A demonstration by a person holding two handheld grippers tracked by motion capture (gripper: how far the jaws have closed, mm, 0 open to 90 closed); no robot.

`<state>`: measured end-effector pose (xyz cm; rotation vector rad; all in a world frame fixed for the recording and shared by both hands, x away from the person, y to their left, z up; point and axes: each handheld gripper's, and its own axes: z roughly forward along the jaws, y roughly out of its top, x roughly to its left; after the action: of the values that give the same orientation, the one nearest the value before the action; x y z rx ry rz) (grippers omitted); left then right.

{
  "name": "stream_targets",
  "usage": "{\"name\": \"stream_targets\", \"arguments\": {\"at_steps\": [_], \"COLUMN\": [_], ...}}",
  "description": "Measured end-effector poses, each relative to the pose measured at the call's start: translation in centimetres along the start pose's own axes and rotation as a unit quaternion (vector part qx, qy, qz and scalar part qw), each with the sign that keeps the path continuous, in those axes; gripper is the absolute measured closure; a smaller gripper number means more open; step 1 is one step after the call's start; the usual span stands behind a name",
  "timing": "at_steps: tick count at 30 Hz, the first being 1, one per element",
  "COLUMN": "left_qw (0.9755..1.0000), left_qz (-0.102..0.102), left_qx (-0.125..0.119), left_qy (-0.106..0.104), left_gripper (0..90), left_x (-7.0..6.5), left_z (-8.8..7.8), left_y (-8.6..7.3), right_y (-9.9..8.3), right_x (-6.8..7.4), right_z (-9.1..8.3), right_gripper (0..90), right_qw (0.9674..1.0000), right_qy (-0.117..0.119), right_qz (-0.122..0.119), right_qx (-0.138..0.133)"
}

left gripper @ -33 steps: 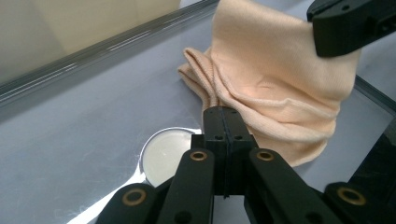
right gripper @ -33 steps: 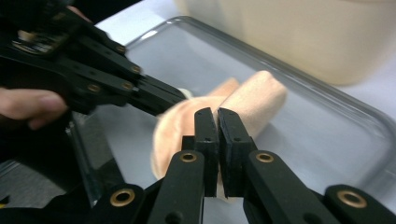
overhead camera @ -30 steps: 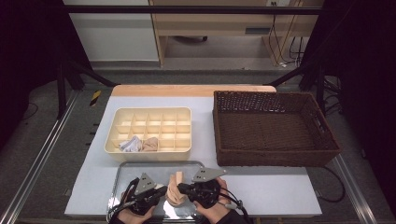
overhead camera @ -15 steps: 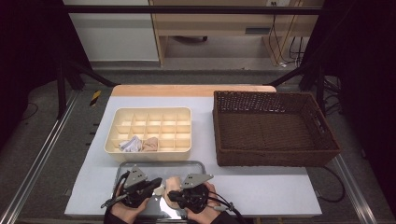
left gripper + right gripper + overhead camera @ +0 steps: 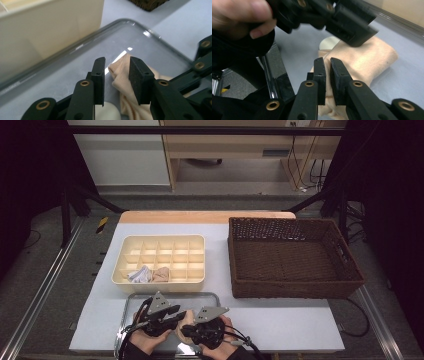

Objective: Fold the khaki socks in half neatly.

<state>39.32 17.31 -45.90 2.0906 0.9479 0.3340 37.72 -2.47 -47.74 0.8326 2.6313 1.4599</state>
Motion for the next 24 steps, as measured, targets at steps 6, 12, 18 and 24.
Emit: {"name": "stream_targets", "arguments": {"at_steps": [6, 12, 18, 24], "left_qw": [0.9999, 0.9995, 0.9995, 0.9997], "left_qz": [-0.010, -0.028, -0.027, -0.025], "left_qx": [0.000, -0.006, -0.006, -0.008], "left_qy": [-0.004, -0.013, -0.013, -0.002], "left_gripper": [61.0, 52.4, 45.8, 43.5], "left_x": [0.2, -0.2, -1.5, -2.3], "left_z": [-0.2, 0.0, 0.2, 0.3], "left_y": [-0.7, -1.1, -1.4, -1.5], "right_y": [-0.2, -0.3, -0.1, 0.2], "right_x": [-0.5, -1.8, -2.4, -2.7], "right_z": [-1.1, -2.6, -3.6, -5.0], "right_gripper": [77.9, 74.0, 70.6, 69.3], "right_qw": [0.9998, 0.9983, 0.9951, 0.9930], "right_qy": [-0.018, -0.058, -0.096, -0.108], "right_qz": [-0.005, 0.003, 0.020, 0.041], "right_qx": [0.007, 0.009, 0.007, -0.028]}}
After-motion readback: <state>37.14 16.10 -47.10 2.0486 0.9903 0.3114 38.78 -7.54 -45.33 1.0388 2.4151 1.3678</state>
